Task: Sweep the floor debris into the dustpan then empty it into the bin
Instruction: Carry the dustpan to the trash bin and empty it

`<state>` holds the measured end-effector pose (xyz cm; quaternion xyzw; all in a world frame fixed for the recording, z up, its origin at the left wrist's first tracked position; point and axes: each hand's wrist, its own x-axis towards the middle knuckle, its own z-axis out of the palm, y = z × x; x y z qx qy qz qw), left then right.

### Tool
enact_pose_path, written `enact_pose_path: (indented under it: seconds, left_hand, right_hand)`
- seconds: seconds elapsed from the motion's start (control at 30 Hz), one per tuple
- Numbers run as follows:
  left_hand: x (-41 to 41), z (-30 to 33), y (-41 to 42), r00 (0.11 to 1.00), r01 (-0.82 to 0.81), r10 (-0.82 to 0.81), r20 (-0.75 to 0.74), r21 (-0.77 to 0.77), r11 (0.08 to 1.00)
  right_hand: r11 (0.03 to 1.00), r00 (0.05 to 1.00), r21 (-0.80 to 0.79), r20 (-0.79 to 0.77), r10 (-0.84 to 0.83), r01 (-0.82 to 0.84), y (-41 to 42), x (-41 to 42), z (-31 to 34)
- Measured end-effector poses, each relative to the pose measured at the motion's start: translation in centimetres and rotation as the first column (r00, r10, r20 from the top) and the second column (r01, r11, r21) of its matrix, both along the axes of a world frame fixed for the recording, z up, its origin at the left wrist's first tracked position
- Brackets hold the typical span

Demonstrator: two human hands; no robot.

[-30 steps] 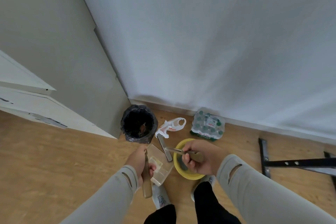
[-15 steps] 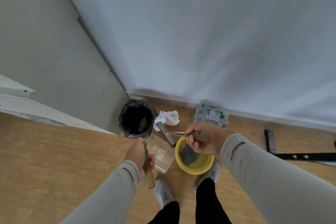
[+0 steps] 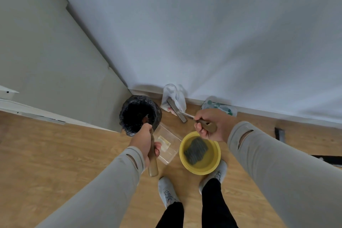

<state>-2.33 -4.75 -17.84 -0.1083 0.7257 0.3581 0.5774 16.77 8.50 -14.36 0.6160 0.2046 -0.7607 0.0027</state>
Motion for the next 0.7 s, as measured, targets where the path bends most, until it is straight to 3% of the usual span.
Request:
enact_pose_path:
  seconds: [0.23, 0.53, 0.7]
  left_hand:
    - [-0.4, 0.5, 1.9, 1.0, 0.019, -0.019, 0.007, -0.008, 1.0]
    - [-0.9, 0.7, 3.3, 1.0, -0.007, 0.006, 0.03, 0.034, 0.999]
    - [-1.4, 0.5, 3.5, 0.998, -0.052, 0.052, 0.022, 0.008, 0.999]
  right_hand:
    - [0.995, 0.996, 0.014, 0.004, 0.094, -0.094, 1.8, 0.6, 0.6]
    - [0.977, 0.985, -0.129, -0.045, 0.168, -0.172, 2.2, 2.3, 2.7]
    - [0.969, 0.976, -0.121, -0.045, 0.213, -0.217, 2.8, 0.8, 2.9]
